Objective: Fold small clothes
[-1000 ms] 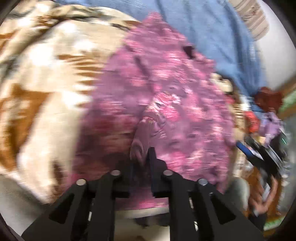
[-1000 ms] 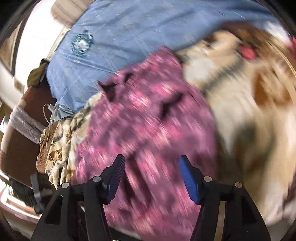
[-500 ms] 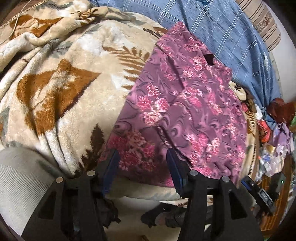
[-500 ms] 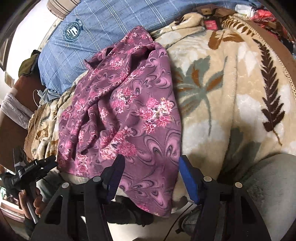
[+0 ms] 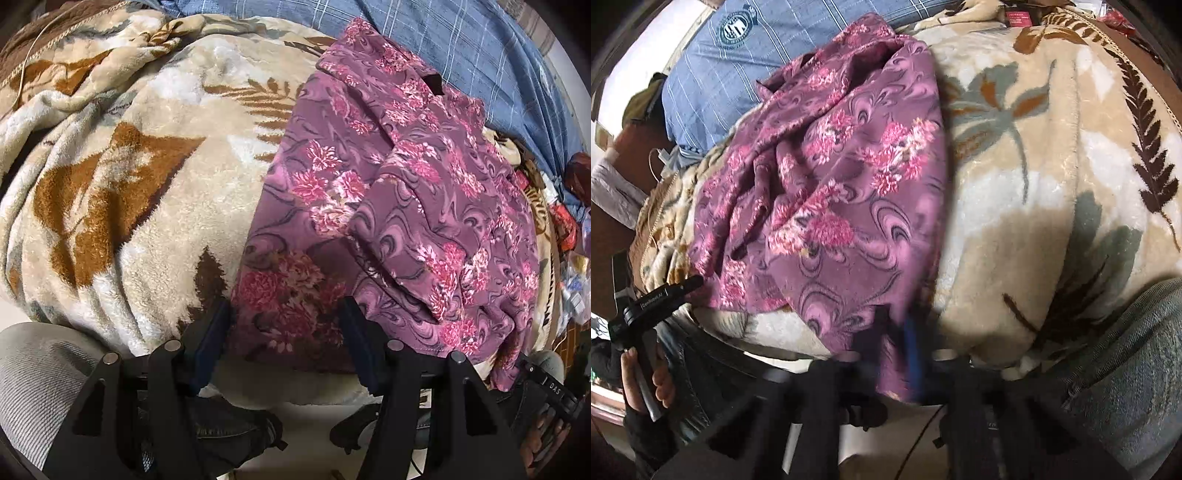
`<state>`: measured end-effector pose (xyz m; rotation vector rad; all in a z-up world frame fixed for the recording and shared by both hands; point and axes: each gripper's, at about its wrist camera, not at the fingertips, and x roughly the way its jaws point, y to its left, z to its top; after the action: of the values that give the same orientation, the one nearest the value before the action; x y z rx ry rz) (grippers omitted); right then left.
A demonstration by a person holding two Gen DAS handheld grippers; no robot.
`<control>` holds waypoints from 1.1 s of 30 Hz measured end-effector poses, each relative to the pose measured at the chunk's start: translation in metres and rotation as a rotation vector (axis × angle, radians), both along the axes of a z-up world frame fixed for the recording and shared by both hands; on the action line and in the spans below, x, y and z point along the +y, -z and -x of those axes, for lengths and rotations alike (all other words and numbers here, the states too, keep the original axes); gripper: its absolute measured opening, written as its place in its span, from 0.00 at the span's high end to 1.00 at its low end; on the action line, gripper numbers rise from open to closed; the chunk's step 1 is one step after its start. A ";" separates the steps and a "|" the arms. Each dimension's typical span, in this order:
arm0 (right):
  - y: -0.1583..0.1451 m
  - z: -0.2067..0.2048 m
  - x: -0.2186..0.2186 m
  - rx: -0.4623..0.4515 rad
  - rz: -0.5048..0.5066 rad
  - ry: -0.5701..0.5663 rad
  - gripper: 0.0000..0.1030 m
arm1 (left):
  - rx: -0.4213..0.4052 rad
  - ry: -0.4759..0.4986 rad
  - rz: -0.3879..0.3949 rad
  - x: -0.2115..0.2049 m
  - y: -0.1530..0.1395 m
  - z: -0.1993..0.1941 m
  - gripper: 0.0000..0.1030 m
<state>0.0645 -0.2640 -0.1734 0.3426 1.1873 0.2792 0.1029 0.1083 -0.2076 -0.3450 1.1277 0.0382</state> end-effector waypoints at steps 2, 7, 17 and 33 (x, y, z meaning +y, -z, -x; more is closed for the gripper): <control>-0.005 0.001 -0.004 -0.007 -0.017 0.016 0.98 | -0.009 -0.005 -0.002 0.002 -0.002 0.003 0.71; -0.029 0.005 -0.024 -0.057 -0.022 0.061 0.98 | -0.090 0.003 0.097 0.004 -0.029 0.023 0.93; -0.084 0.012 -0.074 -0.094 -0.022 0.094 0.98 | -0.142 0.012 0.122 0.043 -0.086 0.058 0.94; -0.104 -0.024 -0.053 -0.165 -0.015 0.047 0.31 | -0.195 0.041 0.049 0.034 -0.136 0.032 0.41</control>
<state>0.0890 -0.3173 -0.0689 0.3537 1.0137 0.2706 0.0708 0.1427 -0.0716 -0.3613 0.9433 -0.0589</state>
